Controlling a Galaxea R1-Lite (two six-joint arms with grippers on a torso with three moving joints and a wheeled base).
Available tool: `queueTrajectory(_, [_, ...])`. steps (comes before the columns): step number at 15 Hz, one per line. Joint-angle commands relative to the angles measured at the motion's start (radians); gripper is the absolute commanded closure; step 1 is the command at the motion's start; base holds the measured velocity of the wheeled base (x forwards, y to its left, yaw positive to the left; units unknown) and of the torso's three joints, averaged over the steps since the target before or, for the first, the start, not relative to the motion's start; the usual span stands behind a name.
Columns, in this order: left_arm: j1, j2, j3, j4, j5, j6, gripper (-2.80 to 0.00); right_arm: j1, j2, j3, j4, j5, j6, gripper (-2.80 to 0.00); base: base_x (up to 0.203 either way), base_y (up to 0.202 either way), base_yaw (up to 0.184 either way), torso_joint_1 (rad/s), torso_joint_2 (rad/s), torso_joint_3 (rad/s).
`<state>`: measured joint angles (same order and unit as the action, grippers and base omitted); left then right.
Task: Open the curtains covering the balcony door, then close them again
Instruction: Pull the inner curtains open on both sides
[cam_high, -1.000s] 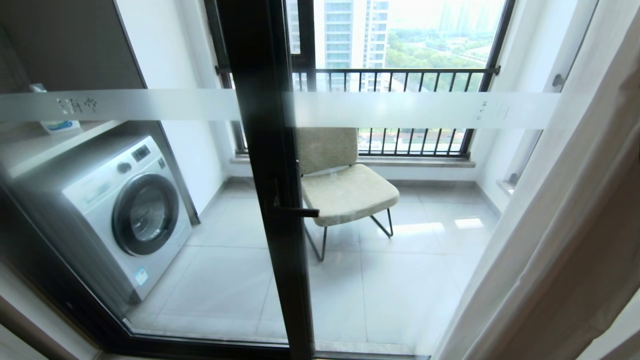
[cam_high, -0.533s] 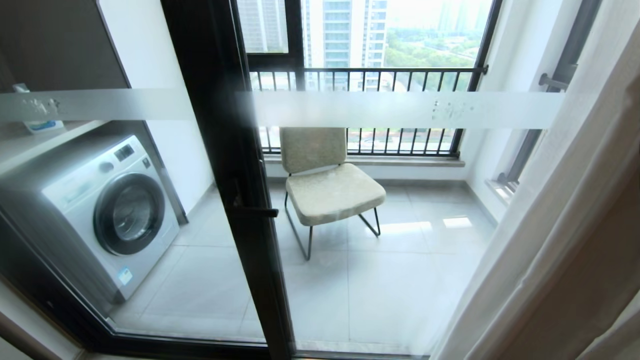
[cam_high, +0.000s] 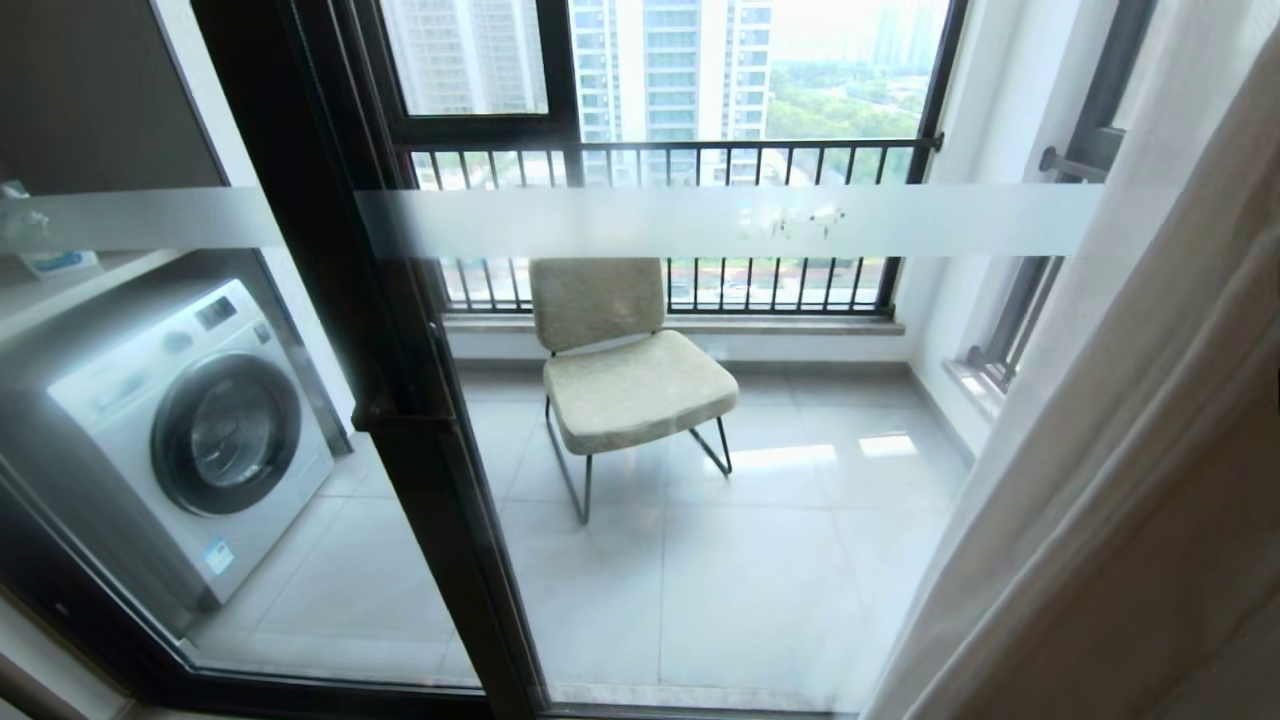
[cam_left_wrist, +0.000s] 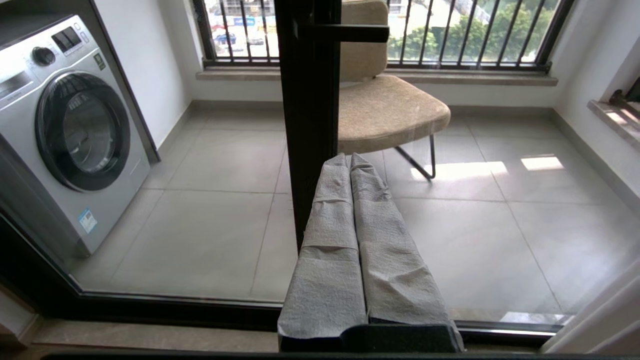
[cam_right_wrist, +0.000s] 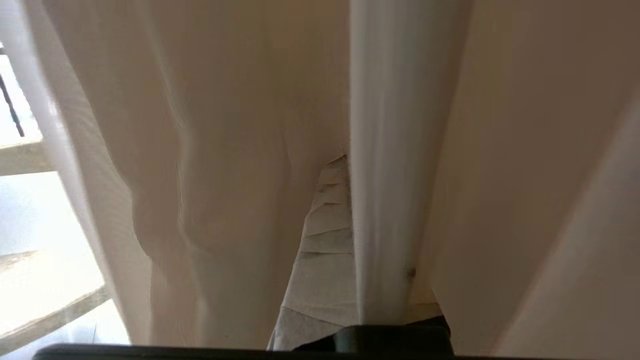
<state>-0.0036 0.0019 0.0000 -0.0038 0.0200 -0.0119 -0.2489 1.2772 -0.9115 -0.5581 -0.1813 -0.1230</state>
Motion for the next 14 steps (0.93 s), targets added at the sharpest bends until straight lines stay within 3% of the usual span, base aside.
queueTrajectory(1, [0.001, 0.0, 0.0, -0.001, 0.0, 0.0, 0.0, 0.0, 0.002, 0.0, -0.003, 0.0, -0.001, 0.0, 0.0, -0.194, 0.001, 0.002, 0.01, 0.002])
queueTrajectory(14, [0.001, 0.0, 0.0, -0.001, 0.0, 0.001, 0.0, -0.015, -0.009, 0.0, -0.002, 0.002, -0.001, 0.0, 0.0, -0.192, 0.002, 0.001, 0.0, 0.003])
